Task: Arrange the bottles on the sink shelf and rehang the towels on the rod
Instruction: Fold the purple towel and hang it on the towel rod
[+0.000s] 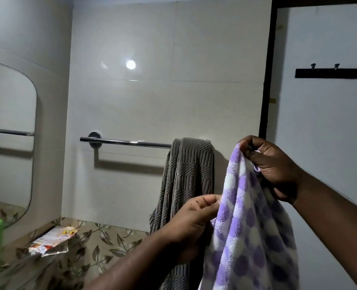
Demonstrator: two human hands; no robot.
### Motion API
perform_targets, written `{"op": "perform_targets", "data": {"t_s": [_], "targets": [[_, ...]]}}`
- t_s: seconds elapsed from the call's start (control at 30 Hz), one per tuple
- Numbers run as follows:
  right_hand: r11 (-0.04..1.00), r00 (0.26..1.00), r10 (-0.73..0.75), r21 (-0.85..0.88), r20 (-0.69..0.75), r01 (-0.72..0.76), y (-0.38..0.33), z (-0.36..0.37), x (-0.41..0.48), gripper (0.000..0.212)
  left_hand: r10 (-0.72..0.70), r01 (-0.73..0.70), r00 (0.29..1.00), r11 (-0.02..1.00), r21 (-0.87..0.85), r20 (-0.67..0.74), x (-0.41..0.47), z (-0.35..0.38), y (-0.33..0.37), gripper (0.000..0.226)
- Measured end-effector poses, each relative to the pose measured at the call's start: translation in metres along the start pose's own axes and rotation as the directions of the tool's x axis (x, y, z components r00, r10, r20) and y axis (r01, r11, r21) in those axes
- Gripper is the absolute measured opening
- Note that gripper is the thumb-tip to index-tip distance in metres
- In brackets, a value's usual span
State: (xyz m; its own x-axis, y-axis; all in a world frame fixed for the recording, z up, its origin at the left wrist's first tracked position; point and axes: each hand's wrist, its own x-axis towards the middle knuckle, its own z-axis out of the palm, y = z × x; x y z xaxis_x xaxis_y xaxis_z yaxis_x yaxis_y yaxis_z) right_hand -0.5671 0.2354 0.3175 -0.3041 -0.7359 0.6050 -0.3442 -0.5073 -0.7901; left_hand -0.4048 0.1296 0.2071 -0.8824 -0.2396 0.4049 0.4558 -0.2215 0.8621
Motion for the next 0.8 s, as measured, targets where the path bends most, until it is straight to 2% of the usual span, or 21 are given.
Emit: {"op": "perform_targets", "data": {"t_s": [0.1,0.2,0.3,0.37,0.47,0.57,0.63,0.7,0.8], "targets": [[1.0,1.0,0.0,-0.015,0.003,0.0,0.002,-0.003,-0.001,0.03,-0.003,0.004,1.0,0.999,-0.051,0.03,-0.001,0.0,-0.005,0.039],[0.998,1.0,-0.009,-0.065,-0.002,0.009,0.004,-0.003,-0.001,0.031,0.01,-0.013,0.999,0.998,-0.066,-0.035,-0.001,-0.002,-0.006,0.041],[0.995,1.0,-0.02,-0.095,-0.006,0.02,0.003,-0.003,-0.003,0.031,0.064,-0.066,0.992,0.998,-0.012,-0.107,0.001,-0.006,-0.007,0.033],[0.995,1.0,-0.019,-0.101,-0.007,0.019,0.002,-0.002,-0.004,0.029,0.097,-0.093,0.989,0.995,0.033,-0.116,0.0,-0.006,-0.004,0.033],[0.995,0.999,-0.039,-0.092,0.001,0.039,0.001,0.002,-0.005,0.027,0.122,-0.113,0.987,0.99,0.086,-0.108,0.001,-0.005,0.002,0.021],[0.992,0.997,-0.063,-0.109,0.033,0.067,0.0,0.009,-0.004,0.036,0.168,-0.148,0.98,0.973,0.179,-0.103,0.007,-0.002,0.009,0.033],[0.991,0.996,-0.064,-0.117,0.062,0.071,-0.003,0.011,-0.003,0.033,0.185,-0.165,0.979,0.966,0.2,-0.088,0.01,0.003,0.017,0.038],[0.989,0.996,-0.067,-0.127,0.066,0.075,-0.006,0.013,-0.003,0.023,0.189,-0.168,0.978,0.966,0.196,-0.094,0.014,0.005,0.025,0.036],[0.986,0.994,-0.075,-0.142,0.079,0.086,-0.011,0.016,-0.004,0.02,0.158,-0.138,0.98,0.977,0.162,-0.117,0.017,0.003,0.034,0.029]]}}
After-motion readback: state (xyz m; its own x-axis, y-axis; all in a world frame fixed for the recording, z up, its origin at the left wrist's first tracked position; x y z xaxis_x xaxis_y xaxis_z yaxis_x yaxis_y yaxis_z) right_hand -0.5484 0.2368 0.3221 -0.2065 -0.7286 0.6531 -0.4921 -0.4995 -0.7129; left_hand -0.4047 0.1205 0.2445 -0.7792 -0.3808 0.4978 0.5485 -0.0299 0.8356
